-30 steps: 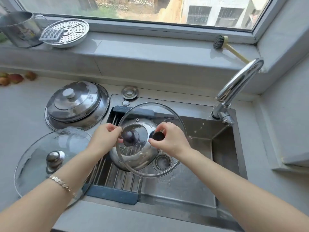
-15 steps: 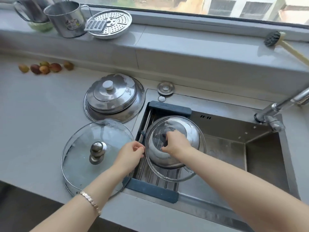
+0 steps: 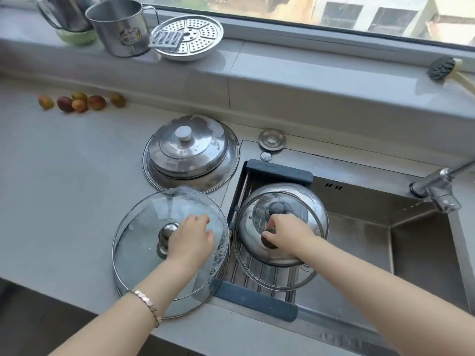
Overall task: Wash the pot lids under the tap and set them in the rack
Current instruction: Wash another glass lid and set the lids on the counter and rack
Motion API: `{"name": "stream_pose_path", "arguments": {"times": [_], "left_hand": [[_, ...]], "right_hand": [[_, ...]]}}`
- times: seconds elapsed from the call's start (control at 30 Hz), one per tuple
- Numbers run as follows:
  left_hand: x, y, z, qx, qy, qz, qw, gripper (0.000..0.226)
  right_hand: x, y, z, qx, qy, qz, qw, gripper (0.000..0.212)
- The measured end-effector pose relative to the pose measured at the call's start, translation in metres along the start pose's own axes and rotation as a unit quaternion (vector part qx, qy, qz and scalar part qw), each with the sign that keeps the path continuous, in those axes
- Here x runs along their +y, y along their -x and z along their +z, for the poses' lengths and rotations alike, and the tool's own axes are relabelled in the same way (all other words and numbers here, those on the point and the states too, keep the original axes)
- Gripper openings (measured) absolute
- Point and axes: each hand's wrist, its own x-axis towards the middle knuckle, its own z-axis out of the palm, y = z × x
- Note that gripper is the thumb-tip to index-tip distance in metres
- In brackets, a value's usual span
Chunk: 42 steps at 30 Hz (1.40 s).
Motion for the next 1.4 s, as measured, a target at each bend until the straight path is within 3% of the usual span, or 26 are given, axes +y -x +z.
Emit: {"name": "stream_pose_path", "arguments": {"times": [0.07, 0.13, 0.23, 0.47, 0.6, 0.67, 0.8, 0.9, 0.93, 1.07, 1.2, 1.23, 1.3, 1.4], "left_hand": [[-0.015, -0.009, -0.006, 0.006, -0.164, -0.011, 0.986, 0.034], [-0.027, -0.018, -0.011, -0.025, -0.208, -0.05, 0.977, 0.035], [-0.041, -0.028, -0.01, -0.059, -0.169, -0.065, 0.982, 0.034], [-0.049, -0.031, -0.015, -0.048, -0.102, -0.052, 0.992, 0.024], [-0.031, -0.013, -0.032, -0.024, -0.077, -0.031, 0.996, 0.009], [-0.011, 0.001, -0.048, -0.017, -0.062, -0.009, 0.998, 0.014], [0.049, 0.029, -0.068, -0.007, -0.008, 0.067, 0.998, 0.02], [0.097, 0.041, -0.067, -0.002, 0.017, 0.122, 0.992, 0.022], [0.113, 0.044, -0.064, 0.001, 0.014, 0.142, 0.99, 0.024], [0.157, 0.049, -0.047, 0.024, 0.055, 0.226, 0.972, 0.036], [0.172, 0.038, -0.037, 0.146, 0.119, 0.178, 0.966, 0.054], [0.175, 0.034, -0.034, 0.135, 0.146, 0.135, 0.971, 0.057], [0.185, 0.026, -0.026, -0.01, 0.297, 0.013, 0.955, 0.063], [0.213, 0.034, -0.012, -0.279, 0.523, -0.094, 0.8, 0.068]], "right_hand": [[0.0, 0.004, -0.012, 0.019, -0.006, 0.0, 1.0, 0.026], [0.0, 0.009, -0.02, 0.029, -0.033, 0.0, 0.999, 0.024], [0.002, 0.018, -0.023, 0.024, -0.06, 0.007, 0.998, 0.021], [0.009, 0.039, -0.016, 0.011, -0.099, 0.01, 0.995, 0.02], [0.005, 0.042, -0.013, 0.019, -0.136, -0.002, 0.99, 0.022], [0.001, 0.042, -0.013, 0.029, -0.195, 0.003, 0.98, 0.027], [0.001, 0.044, -0.02, 0.021, -0.403, 0.072, 0.912, 0.043], [0.022, 0.057, -0.034, 0.047, -0.621, 0.152, 0.768, 0.037], [0.035, 0.063, -0.038, 0.085, -0.648, 0.166, 0.739, 0.036], [0.101, 0.083, -0.05, 0.196, -0.656, 0.191, 0.703, 0.039], [0.169, 0.108, -0.052, 0.232, -0.665, 0.237, 0.669, 0.037], [0.184, 0.115, -0.051, 0.235, -0.666, 0.248, 0.663, 0.037], [0.21, 0.127, -0.049, 0.237, -0.676, 0.262, 0.647, 0.036], [0.237, 0.137, -0.046, 0.245, -0.707, 0.263, 0.61, 0.035]]}}
